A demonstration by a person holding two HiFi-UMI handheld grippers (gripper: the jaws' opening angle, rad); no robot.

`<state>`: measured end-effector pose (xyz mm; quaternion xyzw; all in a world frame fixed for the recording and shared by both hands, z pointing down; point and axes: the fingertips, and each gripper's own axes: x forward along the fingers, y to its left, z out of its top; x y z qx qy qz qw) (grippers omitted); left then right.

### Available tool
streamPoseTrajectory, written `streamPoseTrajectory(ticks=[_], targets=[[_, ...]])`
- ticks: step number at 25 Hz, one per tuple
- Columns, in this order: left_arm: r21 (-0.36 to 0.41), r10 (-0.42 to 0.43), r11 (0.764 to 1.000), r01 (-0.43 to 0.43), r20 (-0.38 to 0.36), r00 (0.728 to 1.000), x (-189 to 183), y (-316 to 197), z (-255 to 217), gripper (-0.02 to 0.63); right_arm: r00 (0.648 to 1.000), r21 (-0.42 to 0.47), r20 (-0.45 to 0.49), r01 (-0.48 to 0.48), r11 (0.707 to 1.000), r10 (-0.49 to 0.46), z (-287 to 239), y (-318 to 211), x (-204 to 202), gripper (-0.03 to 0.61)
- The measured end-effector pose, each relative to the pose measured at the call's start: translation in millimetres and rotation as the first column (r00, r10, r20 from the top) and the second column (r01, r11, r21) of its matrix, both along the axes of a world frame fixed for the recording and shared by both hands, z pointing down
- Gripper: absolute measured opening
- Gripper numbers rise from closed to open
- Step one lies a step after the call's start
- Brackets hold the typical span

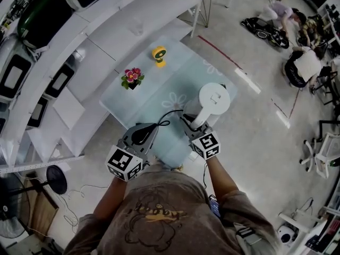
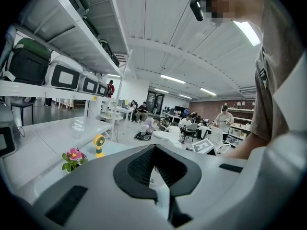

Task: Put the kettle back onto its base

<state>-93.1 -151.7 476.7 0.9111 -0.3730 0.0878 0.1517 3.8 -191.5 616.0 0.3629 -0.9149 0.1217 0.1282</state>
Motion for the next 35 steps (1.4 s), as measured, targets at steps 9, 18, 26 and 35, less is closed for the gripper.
streamPoseTrajectory(ticks=[9, 18, 26, 35], targets=[[-0.007, 0.005, 1.0, -0.005, 0.01, 1.0, 0.9, -3.3, 3.1, 0.021, 1.0, 0.006, -0.018, 0.018, 1.0, -0.018, 9.9, -4.4, -8.1, 0.074], [-0.015, 0.009, 1.0, -0.008, 0.015, 1.0, 2.1, -5.2, 7.4, 0.021, 0.998, 0.02, -0.046, 0.044, 0.999, -0.043, 19.3, 0.6, -18.7, 0.072], [-0.016, 0.026, 1.0, -0.026, 0.011, 1.0, 7.6, -4.7, 8.1, 0.021, 0.997, 0.037, -0.071, 0.028, 0.999, -0.025, 26.6, 7.8, -19.8, 0.078], [-0.021, 0.03, 0.999, -0.03, 0.002, 1.0, 12.0, 0.3, 10.1, 0.021, 0.994, 0.033, -0.108, -0.003, 0.999, 0.006, 35.9, 14.7, -14.2, 0.097]])
